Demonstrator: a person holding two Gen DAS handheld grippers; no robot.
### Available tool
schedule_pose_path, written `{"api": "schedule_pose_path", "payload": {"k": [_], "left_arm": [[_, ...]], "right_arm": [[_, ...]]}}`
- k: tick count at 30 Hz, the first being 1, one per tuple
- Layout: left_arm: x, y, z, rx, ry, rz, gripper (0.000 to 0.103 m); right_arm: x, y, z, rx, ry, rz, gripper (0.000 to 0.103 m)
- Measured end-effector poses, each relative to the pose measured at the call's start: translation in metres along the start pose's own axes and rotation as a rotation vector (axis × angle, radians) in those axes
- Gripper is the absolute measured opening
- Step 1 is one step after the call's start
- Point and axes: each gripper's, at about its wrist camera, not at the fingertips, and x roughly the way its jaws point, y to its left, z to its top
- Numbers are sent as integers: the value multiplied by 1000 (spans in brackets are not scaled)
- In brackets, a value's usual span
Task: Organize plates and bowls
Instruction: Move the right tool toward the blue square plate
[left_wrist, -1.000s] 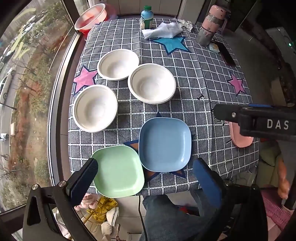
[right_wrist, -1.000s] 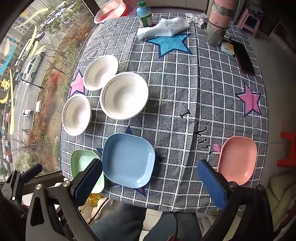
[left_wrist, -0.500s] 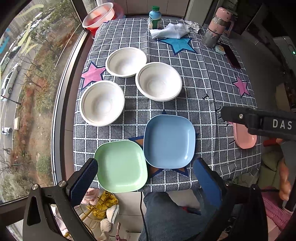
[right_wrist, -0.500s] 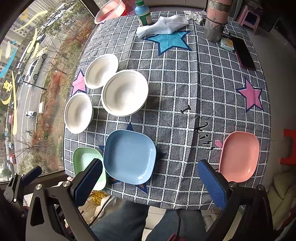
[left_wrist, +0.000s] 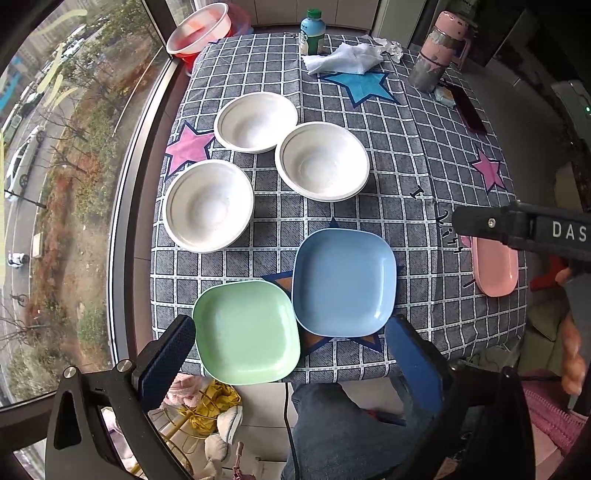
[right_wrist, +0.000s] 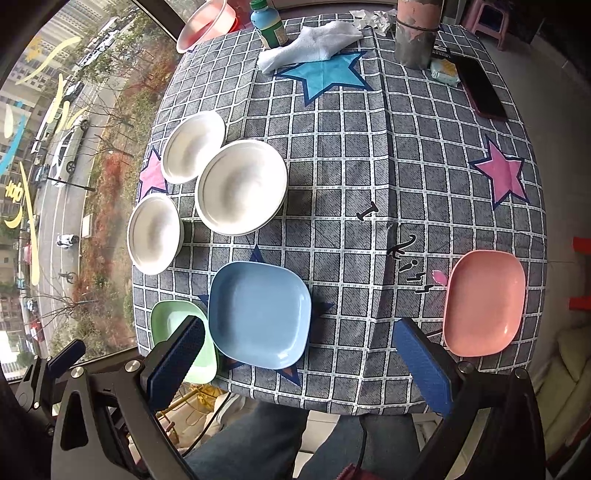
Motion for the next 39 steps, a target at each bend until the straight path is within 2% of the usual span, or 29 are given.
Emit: {"api": "schedule_pose_path", "payload": {"k": [6, 12, 19, 24, 29, 33, 39], "left_arm": [[8, 6, -9, -36, 11, 2, 103], [22, 16, -21, -67, 71, 29, 103], [51, 21, -37, -74, 157, 24, 103], [69, 20, -36, -59, 166, 50, 103], [72, 16, -27, -46, 140, 62, 103], [79, 14, -22, -32, 130, 84, 103], [97, 21, -12, -34, 156, 103, 103]], "right_arm": [[15, 2, -3, -21, 36, 6, 103], [38, -2, -14, -15, 90, -3, 103], [74, -17, -39, 24, 186, -33, 103], [97, -27, -51, 46, 237, -78, 103], [112, -27, -55, 50, 275, -99, 103], [119, -26, -52, 52, 264, -85, 103], [130, -38, -44, 104, 259, -81, 103]]}}
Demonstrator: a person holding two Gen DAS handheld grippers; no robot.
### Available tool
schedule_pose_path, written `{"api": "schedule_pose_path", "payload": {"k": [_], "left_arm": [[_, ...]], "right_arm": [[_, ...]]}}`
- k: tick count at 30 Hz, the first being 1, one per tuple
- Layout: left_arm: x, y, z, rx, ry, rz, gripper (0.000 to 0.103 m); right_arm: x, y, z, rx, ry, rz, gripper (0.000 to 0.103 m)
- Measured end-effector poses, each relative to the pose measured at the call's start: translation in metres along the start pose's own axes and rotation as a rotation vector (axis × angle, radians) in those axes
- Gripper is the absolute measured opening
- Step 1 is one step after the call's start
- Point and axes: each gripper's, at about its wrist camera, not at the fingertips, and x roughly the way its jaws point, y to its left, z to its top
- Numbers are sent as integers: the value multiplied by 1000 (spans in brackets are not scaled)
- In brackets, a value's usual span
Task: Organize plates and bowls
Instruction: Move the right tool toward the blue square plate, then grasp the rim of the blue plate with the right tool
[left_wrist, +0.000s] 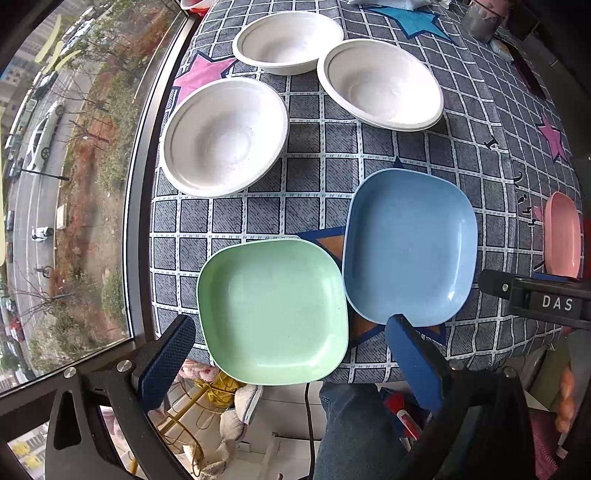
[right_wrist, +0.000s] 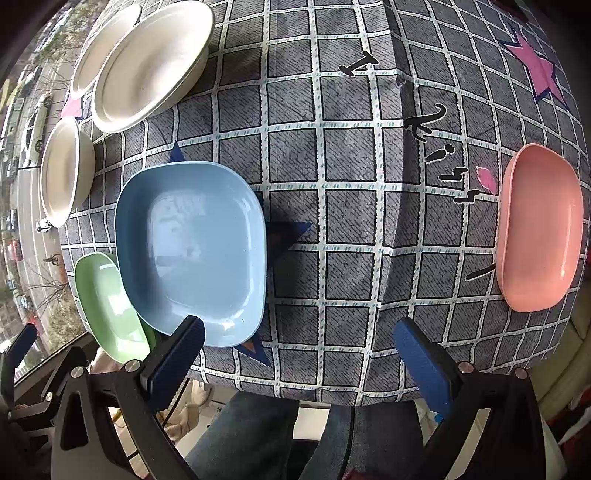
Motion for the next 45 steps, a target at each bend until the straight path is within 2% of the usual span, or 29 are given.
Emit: {"api": "schedule_pose_path", "payload": {"k": [4, 8, 11, 18, 23, 25, 30, 32, 36, 40, 42, 45], "left_arm": [[5, 8, 12, -17, -27, 13, 103], [17, 9, 23, -22, -10, 15, 103], [23, 4, 28, -2, -15, 23, 103], [39, -13, 33, 35, -11, 32, 103], [49, -24, 32, 54, 4, 38, 103], [50, -31, 32, 67, 1, 35, 103], [54, -56, 37, 114, 2, 15, 103], [57, -66, 37, 128, 8, 2, 103], [63, -87, 38, 152, 7, -16, 103], [70, -105, 42, 181, 9, -11, 103], [70, -108, 48, 166, 13, -20, 102], [77, -107, 56, 125, 33, -15, 101]], "right_arm": [[6, -11, 5, 35, -6, -4, 103], [8, -23, 12, 52, -17, -27, 103], [27, -20, 23, 44, -15, -18, 103], [62, -8, 36, -37, -19, -138, 103], [67, -3, 33, -96, -54, -195, 103], [59, -15, 25, -97, -53, -231, 103], [57, -62, 16, -43, -33, -252, 103], [56, -84, 13, -9, -30, -246, 103], [58, -122, 9, 62, -23, -160, 103], [68, -148, 14, 38, -46, -107, 103], [60, -142, 25, 1, -62, -103, 103], [63, -133, 30, -49, -75, -157, 103]]}}
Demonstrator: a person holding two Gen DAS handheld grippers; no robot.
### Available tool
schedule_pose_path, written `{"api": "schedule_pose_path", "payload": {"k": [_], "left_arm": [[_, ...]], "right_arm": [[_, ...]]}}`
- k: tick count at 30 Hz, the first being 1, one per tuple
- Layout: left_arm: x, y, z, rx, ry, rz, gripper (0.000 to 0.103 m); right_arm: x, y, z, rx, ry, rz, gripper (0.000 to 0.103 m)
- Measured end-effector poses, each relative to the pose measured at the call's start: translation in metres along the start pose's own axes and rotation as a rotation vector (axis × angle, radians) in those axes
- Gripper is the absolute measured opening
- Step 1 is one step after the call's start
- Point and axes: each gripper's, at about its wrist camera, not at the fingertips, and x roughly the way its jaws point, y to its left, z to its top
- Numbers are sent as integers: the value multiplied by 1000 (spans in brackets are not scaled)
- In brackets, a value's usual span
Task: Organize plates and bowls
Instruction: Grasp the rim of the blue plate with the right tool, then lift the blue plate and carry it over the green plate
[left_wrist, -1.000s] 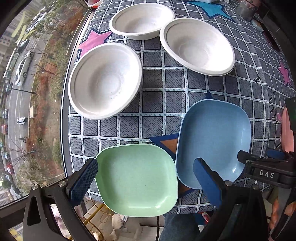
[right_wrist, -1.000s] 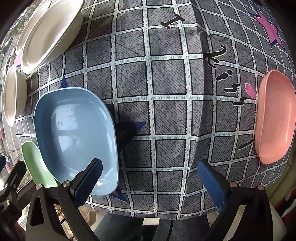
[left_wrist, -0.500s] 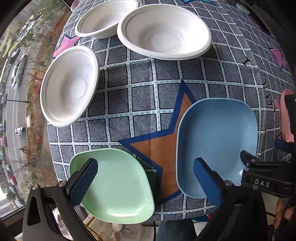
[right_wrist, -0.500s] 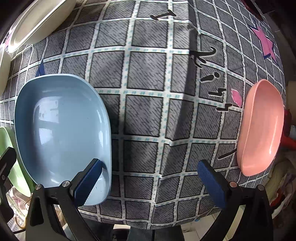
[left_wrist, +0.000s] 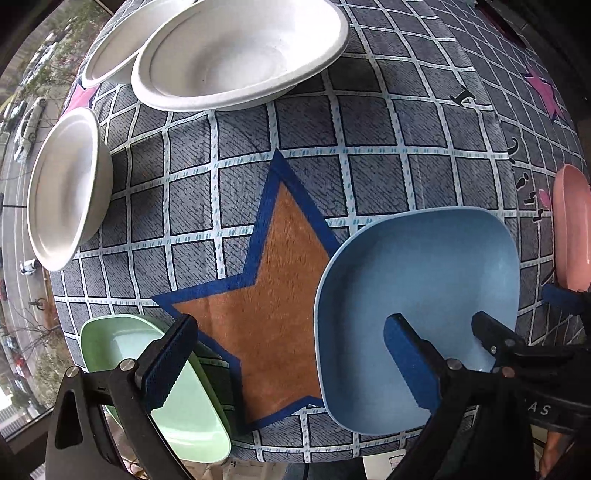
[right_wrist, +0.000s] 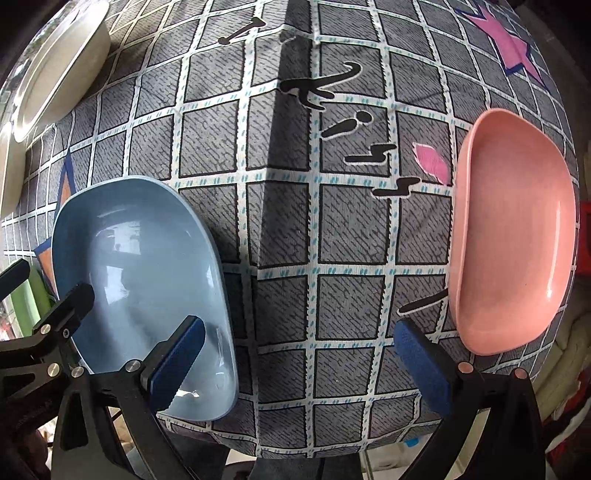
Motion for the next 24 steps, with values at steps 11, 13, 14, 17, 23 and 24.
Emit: {"api": "schedule_pose_path", "payload": {"k": [11, 13, 14, 17, 23, 24], "left_arm": [[28, 22, 7, -88, 51, -69, 98], [30, 24, 2, -92, 53, -90, 90], [28, 23, 0, -89, 50, -104, 87], [14, 3, -3, -59, 36, -122, 68], [6, -37, -8, 7, 43, -146, 39], [3, -41, -10, 11, 44, -145, 38]], "right_arm": [[10, 21, 7, -5, 52, 35, 103], [14, 27, 19, -3, 39, 55, 102], [10, 33, 21, -4, 26, 64, 100], [-1, 51, 20, -64, -1, 76, 77], [2, 70, 26, -111, 4, 87, 26], [5, 70, 24, -96, 16, 104, 26]]}}
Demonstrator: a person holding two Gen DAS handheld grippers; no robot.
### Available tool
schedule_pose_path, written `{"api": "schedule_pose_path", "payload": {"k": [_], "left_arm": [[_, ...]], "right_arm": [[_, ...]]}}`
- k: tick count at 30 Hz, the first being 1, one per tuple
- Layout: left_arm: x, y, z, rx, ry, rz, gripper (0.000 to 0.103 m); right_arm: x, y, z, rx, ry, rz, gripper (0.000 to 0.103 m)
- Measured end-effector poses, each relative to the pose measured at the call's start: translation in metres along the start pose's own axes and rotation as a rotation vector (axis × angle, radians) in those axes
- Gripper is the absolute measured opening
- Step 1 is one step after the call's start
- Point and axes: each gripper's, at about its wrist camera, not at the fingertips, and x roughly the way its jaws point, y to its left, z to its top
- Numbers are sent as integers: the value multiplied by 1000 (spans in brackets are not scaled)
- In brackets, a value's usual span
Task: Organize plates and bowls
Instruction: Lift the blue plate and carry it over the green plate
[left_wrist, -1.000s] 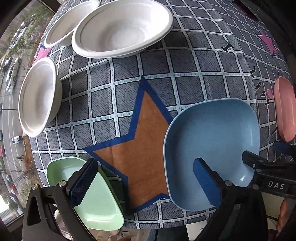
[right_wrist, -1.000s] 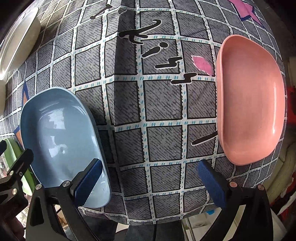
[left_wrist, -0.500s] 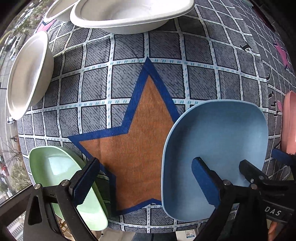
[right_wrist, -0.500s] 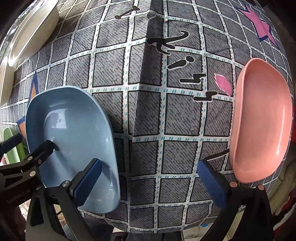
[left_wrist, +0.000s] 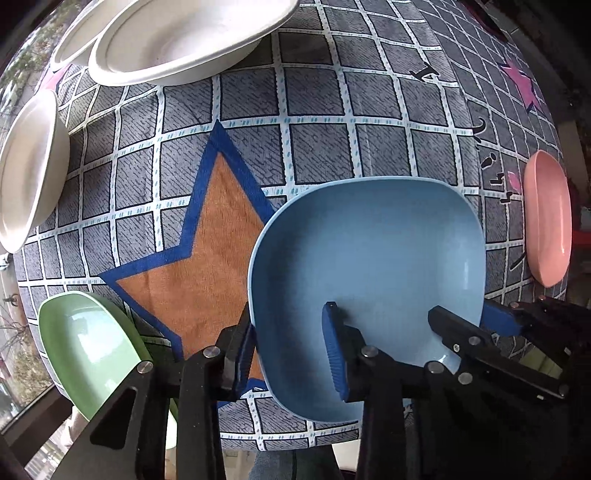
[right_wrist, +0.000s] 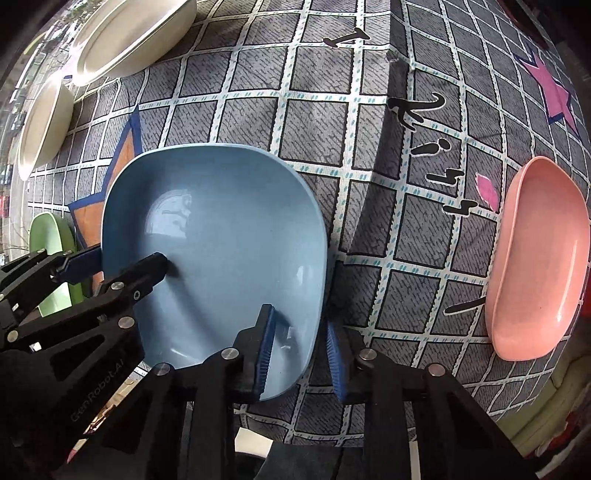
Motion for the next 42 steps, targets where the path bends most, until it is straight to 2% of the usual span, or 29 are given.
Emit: {"api": "schedule_pose_path", "payload": {"k": [4, 7, 12, 14, 19, 25, 34, 42], "left_arm": [[-1, -6, -12, -4, 16, -27, 38], [6, 8, -28, -14, 17, -24, 38], [-13, 17, -43, -9, -20, -14, 38], [-18, 27, -46, -33, -30, -21, 38], [-39, 47, -53, -96, -75, -8, 38], [-54, 87, -68, -183, -116, 36, 38], [-54, 147, -102, -297, -114, 78, 38], [-46, 173, -107, -293, -101, 103, 38]], "right_arm": [[4, -6, 1, 43, 37, 62, 26], [3, 0, 0, 36, 45, 63, 26], [-14, 28, -1, -3, 42, 66, 26], [-15, 32, 9, -16, 38, 73, 26], [-29, 79, 24, -69, 18, 80, 26], [-30, 156, 28, -160, 14, 84, 26], [7, 244, 34, -250, 49, 107, 26], [40, 297, 33, -236, 64, 89, 26]]}}
